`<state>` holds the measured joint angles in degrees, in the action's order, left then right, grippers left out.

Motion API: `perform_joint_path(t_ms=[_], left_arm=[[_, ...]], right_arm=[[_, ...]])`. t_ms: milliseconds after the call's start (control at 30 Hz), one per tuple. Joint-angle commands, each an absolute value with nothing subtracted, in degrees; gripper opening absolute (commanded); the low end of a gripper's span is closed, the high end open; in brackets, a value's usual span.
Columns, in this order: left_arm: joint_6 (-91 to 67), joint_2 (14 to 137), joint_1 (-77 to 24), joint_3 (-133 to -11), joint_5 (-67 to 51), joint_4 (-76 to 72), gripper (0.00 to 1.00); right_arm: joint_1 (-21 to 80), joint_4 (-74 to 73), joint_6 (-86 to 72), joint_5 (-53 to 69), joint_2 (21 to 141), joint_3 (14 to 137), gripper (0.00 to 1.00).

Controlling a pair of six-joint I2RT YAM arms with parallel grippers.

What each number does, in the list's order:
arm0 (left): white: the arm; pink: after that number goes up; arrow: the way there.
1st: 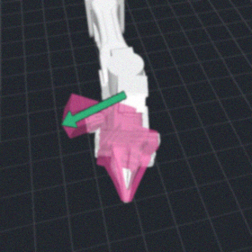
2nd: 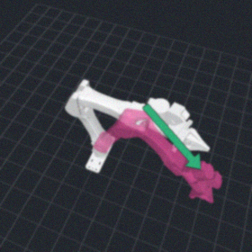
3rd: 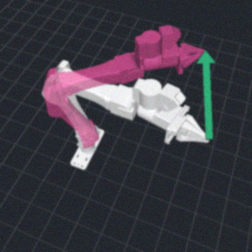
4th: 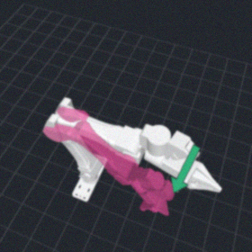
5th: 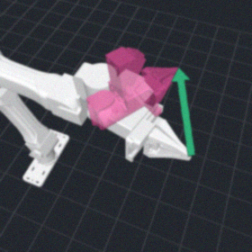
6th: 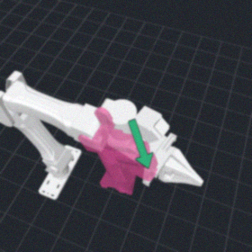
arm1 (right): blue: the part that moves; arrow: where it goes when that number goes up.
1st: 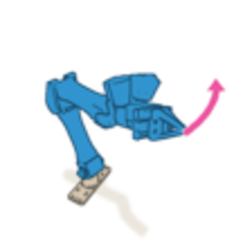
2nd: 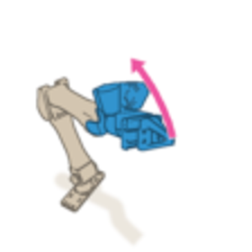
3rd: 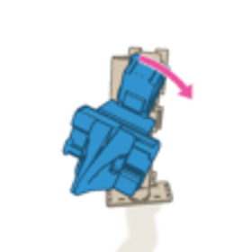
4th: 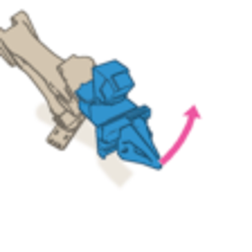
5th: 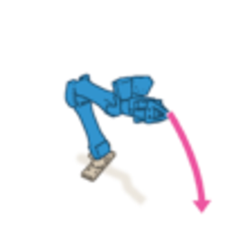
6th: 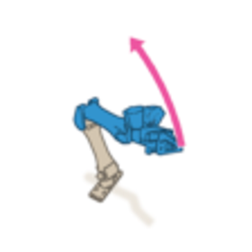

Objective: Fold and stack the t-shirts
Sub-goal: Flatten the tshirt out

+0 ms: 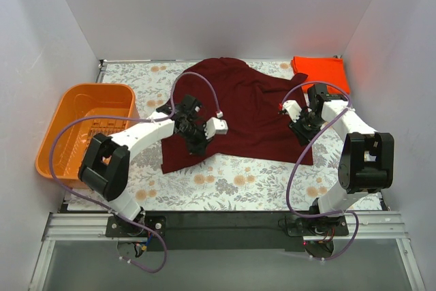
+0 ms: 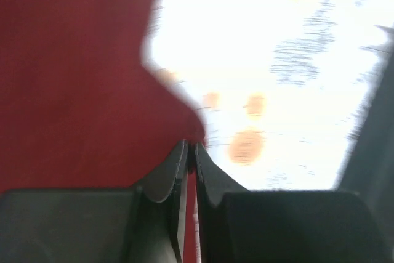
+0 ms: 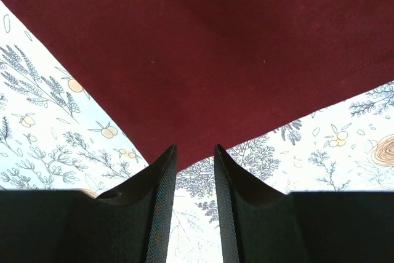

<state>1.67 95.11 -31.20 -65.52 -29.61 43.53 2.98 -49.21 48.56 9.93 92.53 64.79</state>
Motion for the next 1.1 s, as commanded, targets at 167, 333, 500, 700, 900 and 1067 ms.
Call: perform_joint_path(t_ms=[167, 333, 500, 700, 900, 1067], left_arm=[[-1.7, 92.4, -44.5, -62.0, -36.5, 54.3, 0.24], [-2.5, 90.4, -43.0, -65.8, -33.9, 56.5, 0.23], [-7.3, 91.9, -28.2, -70.5, -27.0, 49.4, 0.22], [-10.3, 99.5, -21.0, -72.8, -11.5, 37.0, 0.19], [-10.0, 105.7, -18.0, -72.4, -6.6, 34.7, 0.12], [-7.6, 103.9, -18.0, -65.8, -4.6, 35.4, 0.11]], right_arm=[[3.1, -49.7, 49.3, 9.3, 92.8, 65.8, 0.37], [3.0, -49.6, 49.0, 9.4, 92.6, 65.3, 0.36], [3.3, -48.6, 47.5, 10.2, 92.5, 64.4, 0.33], [3.8, -43.9, 43.7, 7.1, 95.4, 64.7, 0.27], [4.1, -41.3, 41.7, 3.0, 99.5, 65.7, 0.22], [4.7, -38.6, 43.0, -1.6, 101.7, 62.7, 0.22]])
